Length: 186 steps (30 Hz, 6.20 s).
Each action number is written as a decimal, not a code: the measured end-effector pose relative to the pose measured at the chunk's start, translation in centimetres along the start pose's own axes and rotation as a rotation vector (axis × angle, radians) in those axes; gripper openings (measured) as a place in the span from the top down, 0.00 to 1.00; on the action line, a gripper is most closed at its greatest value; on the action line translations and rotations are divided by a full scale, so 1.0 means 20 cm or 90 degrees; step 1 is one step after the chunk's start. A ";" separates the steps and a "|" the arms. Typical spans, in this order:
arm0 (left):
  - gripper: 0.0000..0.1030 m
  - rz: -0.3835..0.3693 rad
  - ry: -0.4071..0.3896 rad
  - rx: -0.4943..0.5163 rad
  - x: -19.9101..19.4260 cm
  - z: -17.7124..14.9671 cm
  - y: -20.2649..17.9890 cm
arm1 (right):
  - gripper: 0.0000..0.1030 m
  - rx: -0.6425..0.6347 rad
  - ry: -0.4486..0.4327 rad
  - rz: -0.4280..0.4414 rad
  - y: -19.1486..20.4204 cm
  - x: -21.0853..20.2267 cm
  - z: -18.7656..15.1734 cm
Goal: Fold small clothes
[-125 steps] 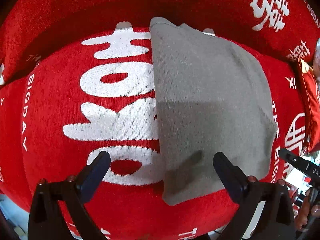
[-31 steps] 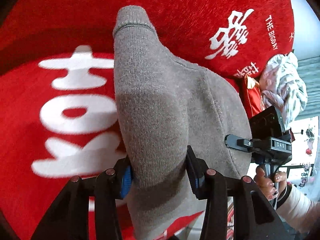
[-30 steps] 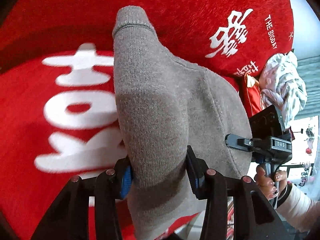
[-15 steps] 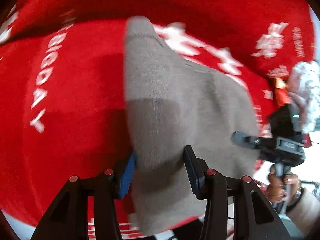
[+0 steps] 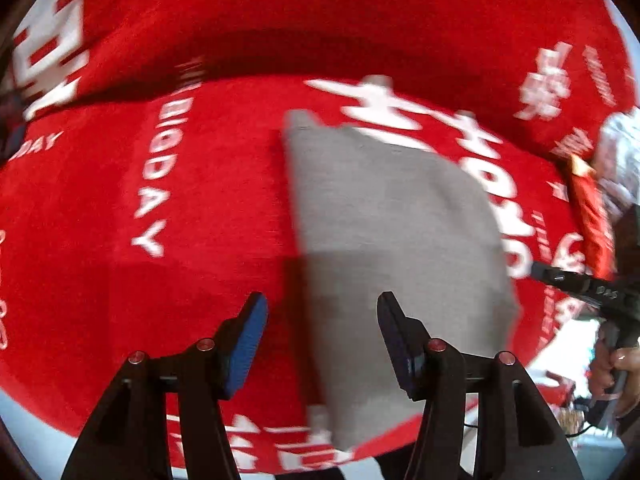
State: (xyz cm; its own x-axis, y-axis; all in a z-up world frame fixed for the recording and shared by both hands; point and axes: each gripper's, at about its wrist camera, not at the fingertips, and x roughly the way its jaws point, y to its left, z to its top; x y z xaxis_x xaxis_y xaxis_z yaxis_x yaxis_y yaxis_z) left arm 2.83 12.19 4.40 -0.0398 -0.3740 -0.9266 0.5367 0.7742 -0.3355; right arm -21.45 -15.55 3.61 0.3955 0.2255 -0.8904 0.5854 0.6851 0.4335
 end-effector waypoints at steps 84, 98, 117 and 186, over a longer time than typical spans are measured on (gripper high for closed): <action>0.05 0.096 0.061 -0.013 -0.20 -0.21 -0.21 | 0.67 -0.004 0.094 -0.083 0.24 -0.15 -0.33; 0.01 0.165 0.034 0.018 -0.40 -0.14 -0.34 | 0.12 -0.050 0.038 -0.130 0.46 -0.36 -0.24; 0.01 0.194 0.012 -0.005 -0.54 -0.10 -0.36 | 0.12 -0.065 0.024 -0.202 0.57 -0.45 -0.25; 0.01 0.211 0.028 0.004 -0.58 -0.07 -0.36 | 0.12 -0.101 -0.011 -0.264 0.71 -0.52 -0.24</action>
State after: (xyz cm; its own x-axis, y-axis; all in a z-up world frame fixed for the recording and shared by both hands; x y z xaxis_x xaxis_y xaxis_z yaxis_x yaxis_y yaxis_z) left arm -1.81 11.59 17.35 0.1019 -0.0801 -0.9916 0.5323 0.8464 -0.0137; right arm -20.63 -4.92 18.36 0.1625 -0.1011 -0.9815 0.5817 0.8133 0.0125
